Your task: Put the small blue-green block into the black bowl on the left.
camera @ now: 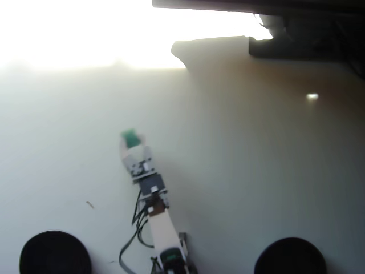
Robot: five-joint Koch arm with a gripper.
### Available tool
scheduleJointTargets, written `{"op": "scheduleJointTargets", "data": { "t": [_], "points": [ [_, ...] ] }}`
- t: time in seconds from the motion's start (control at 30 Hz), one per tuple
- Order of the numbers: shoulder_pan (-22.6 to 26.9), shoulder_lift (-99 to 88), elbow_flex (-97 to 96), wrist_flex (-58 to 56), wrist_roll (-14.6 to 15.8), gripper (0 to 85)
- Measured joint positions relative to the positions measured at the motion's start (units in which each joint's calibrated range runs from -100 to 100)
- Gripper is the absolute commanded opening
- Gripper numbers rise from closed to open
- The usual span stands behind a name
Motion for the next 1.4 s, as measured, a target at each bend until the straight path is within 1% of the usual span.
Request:
{"op": "scheduleJointTargets", "data": {
  "t": [0.17, 0.3, 0.6, 0.77, 0.8, 0.87, 1.1, 1.3, 1.4],
  "points": [
    [4.8, -10.2, 0.7, -10.8, 0.4, 3.1],
    [8.0, -14.3, 7.9, -18.2, 0.4, 3.1],
    [17.9, -15.3, 21.4, -29.8, 0.6, 3.1],
    [24.1, -15.3, 22.2, -33.4, 0.6, 3.1],
    [26.1, -15.3, 23.5, -34.1, 0.6, 3.1],
    [27.1, -15.5, 23.5, -34.4, 0.6, 3.1],
    [35.2, -15.5, 24.7, -37.2, 0.6, 3.1],
    [40.3, -15.5, 24.7, -38.9, 0.6, 3.1],
    [41.2, -15.5, 24.7, -39.1, 0.6, 3.1]
  ]
}}
